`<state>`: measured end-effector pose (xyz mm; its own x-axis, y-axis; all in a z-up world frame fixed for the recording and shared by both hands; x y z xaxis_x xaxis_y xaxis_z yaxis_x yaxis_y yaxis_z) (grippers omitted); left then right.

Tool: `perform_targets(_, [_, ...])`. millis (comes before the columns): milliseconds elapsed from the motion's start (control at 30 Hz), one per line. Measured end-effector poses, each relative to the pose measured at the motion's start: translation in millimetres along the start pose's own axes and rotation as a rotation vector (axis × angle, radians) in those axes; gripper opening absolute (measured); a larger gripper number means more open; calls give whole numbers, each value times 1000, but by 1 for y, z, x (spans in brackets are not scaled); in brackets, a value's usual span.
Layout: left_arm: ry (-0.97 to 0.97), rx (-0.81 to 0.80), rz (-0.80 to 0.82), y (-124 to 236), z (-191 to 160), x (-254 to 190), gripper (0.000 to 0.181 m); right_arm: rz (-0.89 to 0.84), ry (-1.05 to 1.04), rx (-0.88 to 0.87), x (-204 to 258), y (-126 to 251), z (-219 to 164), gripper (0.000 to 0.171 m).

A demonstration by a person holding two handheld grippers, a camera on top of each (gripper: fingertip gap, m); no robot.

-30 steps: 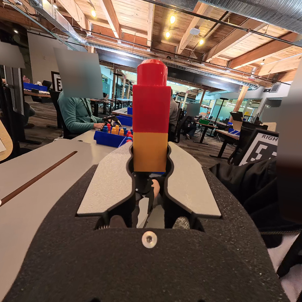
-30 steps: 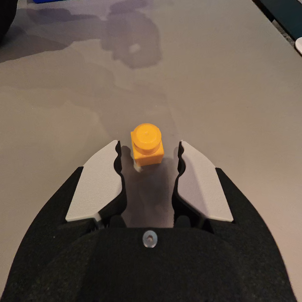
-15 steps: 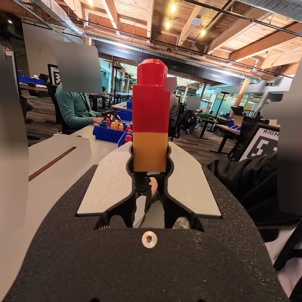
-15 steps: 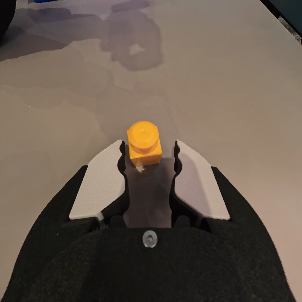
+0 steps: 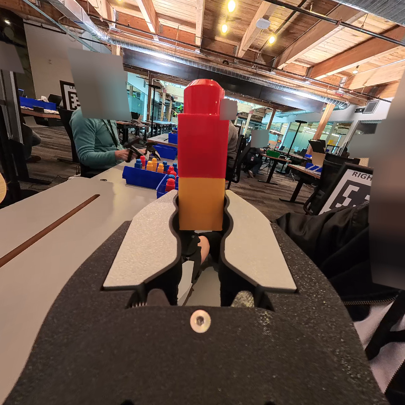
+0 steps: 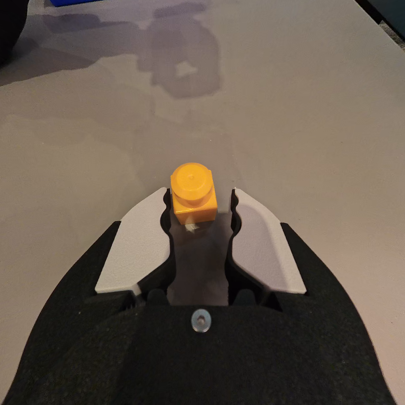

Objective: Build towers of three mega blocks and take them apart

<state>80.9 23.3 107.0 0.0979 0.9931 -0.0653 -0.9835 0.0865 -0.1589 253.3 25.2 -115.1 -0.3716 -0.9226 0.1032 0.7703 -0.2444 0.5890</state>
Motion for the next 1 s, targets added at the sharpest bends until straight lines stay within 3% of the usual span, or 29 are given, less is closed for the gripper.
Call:
perform_targets(767, [0, 3, 2, -1, 0, 1, 36, 20, 11, 5, 1, 2, 2, 37])
perform_targets(900, [-5, 21, 65, 2, -3, 8, 35, -24, 35, -21, 3, 14, 14, 37])
perform_targets(1000, [-20, 75, 210, 6, -7, 21, 35, -62, 27, -24, 0, 26, 20, 37])
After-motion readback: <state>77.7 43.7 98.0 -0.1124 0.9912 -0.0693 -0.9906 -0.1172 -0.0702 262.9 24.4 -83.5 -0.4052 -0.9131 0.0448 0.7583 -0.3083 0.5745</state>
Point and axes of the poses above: each gripper's, where its closed fingertips meet, y back along the fingers, z out of its top, x = y × z across the jaws, the point moved 6 cm from there along y, back along the fingers, and after that the axes turned 8 degrees about -y, right-handed, at the moved point
